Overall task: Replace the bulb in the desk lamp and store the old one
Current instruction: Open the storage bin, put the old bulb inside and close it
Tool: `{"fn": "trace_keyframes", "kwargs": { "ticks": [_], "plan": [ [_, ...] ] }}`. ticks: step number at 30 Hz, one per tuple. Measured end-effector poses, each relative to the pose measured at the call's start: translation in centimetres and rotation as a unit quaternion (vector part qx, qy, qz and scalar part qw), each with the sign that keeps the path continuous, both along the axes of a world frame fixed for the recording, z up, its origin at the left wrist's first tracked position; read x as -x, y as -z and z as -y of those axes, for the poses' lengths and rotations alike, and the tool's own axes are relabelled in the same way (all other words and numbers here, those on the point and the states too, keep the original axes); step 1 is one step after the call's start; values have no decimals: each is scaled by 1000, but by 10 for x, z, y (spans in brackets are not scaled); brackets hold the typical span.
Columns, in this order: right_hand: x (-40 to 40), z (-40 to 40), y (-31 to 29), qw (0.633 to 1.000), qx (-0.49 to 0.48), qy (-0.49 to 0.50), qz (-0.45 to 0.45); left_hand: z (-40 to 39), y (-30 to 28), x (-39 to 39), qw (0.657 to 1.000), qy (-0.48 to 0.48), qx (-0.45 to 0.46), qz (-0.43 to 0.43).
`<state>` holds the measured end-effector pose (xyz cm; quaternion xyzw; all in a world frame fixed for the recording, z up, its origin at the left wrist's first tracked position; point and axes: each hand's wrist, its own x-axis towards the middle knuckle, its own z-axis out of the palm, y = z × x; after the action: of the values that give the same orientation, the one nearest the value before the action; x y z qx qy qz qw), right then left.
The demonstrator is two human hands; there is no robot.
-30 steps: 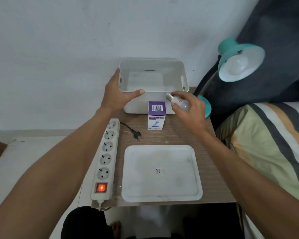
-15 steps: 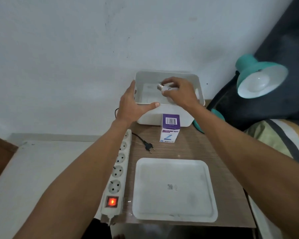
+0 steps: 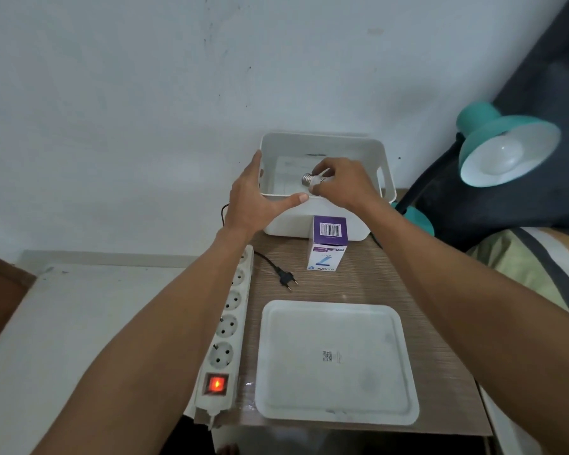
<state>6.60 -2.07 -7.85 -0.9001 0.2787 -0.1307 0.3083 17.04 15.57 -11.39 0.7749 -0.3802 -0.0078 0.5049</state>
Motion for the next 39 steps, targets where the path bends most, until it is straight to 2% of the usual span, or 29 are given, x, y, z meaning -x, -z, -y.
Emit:
{"fn": "trace_keyframes", "kwargs": {
  "ticks": [5, 10, 15, 18, 22, 25, 27, 30, 36, 39],
  "plan": [
    [5, -4, -6, 1000, -25, -3, 11, -3, -13, 2, 999, 25, -35, -31],
    [24, -12, -24, 996, -26, 15, 81, -13, -24, 5, 995, 49, -68, -61],
    [69, -29, -39, 986, -7, 51, 160, -44, -27, 50, 996, -9, -32, -87],
    [108, -48, -33, 982, 11, 67, 174, -72, -9, 90, 995, -32, -22, -87],
    [161, -77, 4, 987, -25, 91, 127, -103, 26, 146, 988, -37, -66, -133],
    [205, -99, 38, 991, -58, 105, 51, -125, 48, 190, 980, -38, -107, -162],
    [231, -113, 58, 994, -52, 93, -4, -133, 56, 209, 976, -52, -118, -176],
    [254, -129, 80, 994, -39, 95, -33, -138, 61, 225, 969, -59, -157, -184],
    [282, -144, 110, 990, -13, 125, -63, -158, 84, 236, 957, -25, -268, -108],
    [292, -148, 122, 988, 16, 141, -58, -159, 86, 241, 956, -29, -285, -66]
  ]
}}
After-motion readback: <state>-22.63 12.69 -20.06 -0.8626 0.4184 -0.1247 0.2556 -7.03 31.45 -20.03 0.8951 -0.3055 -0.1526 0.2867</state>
